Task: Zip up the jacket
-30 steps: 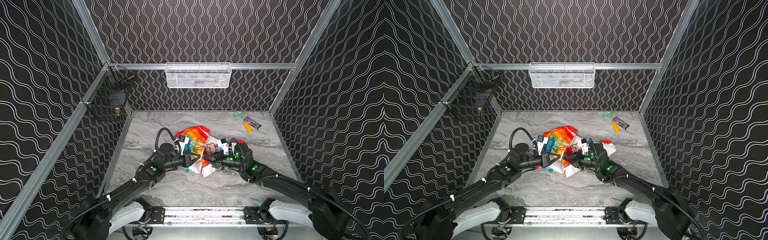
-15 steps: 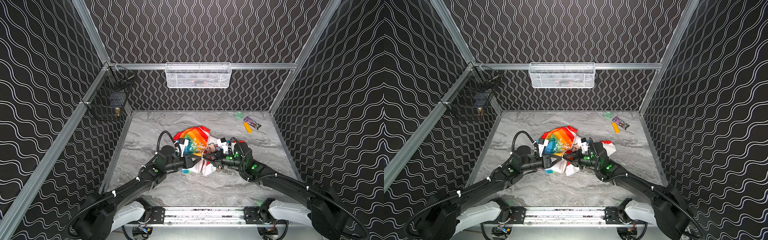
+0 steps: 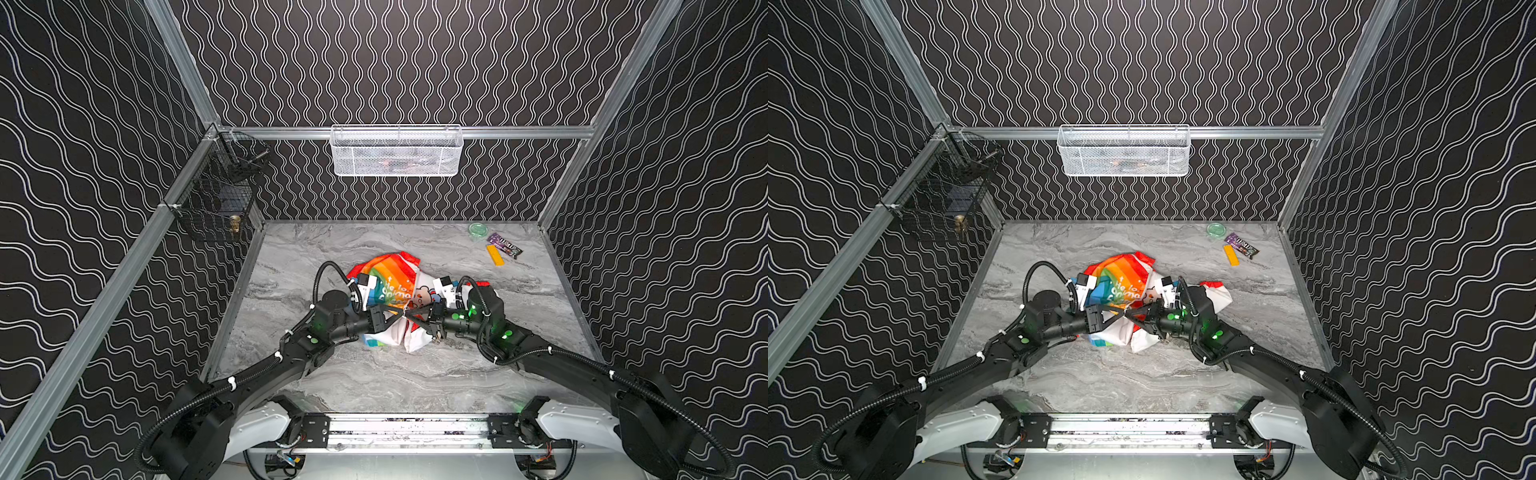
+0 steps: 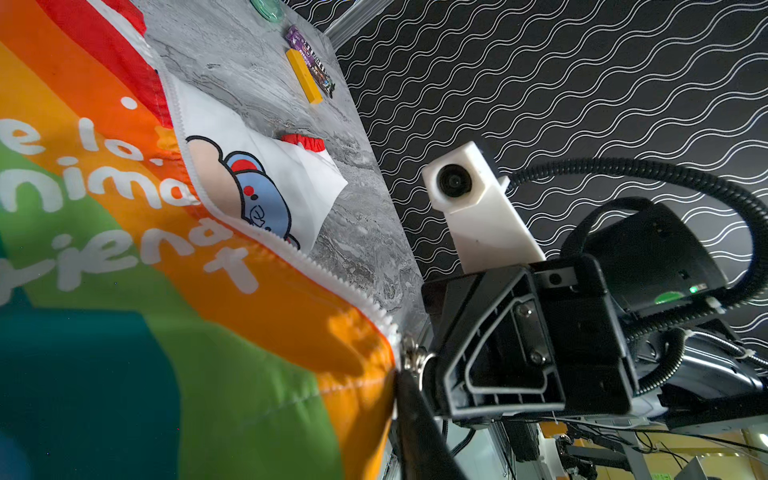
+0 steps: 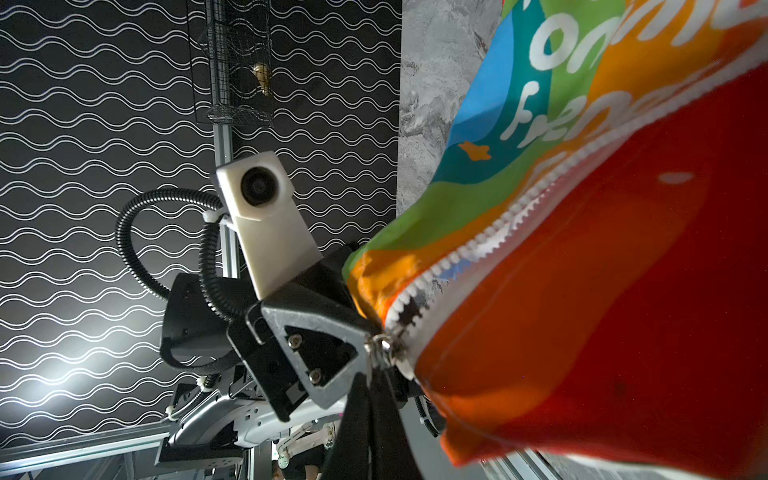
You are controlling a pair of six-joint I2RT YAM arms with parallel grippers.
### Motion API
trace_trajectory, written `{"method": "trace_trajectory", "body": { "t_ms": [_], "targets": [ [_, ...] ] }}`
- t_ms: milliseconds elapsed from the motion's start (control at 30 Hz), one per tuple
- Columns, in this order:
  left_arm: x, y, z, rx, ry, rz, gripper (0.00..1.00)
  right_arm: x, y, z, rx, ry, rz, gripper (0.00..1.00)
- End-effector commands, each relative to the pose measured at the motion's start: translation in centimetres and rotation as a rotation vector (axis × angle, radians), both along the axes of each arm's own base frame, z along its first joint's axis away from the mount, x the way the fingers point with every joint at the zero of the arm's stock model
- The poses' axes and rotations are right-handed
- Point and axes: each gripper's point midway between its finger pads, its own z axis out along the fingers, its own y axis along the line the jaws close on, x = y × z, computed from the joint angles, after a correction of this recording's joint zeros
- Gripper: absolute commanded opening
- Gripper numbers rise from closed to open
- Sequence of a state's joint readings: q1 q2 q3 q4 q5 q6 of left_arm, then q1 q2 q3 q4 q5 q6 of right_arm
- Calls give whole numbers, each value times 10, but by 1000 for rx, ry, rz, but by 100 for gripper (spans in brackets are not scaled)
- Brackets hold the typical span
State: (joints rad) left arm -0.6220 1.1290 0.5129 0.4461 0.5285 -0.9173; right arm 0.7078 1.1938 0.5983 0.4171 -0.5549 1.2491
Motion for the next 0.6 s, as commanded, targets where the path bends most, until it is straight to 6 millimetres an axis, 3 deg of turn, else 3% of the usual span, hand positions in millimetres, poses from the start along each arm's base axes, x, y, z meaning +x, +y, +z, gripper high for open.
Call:
{"method": "trace_trajectory", "body": {
  "t_ms": [0, 433, 567],
  "targets": [
    [2, -2, 10, -20, -28, -8, 3, 0, 2, 12, 40, -24, 7, 0],
    [-11, 6, 3, 18, -24, -27, 0, 21, -19, 6, 19, -22, -98, 0],
    [-11, 5, 4, 11, -30, -29, 0, 20, -13, 9, 22, -24, -62, 0]
  ]
}}
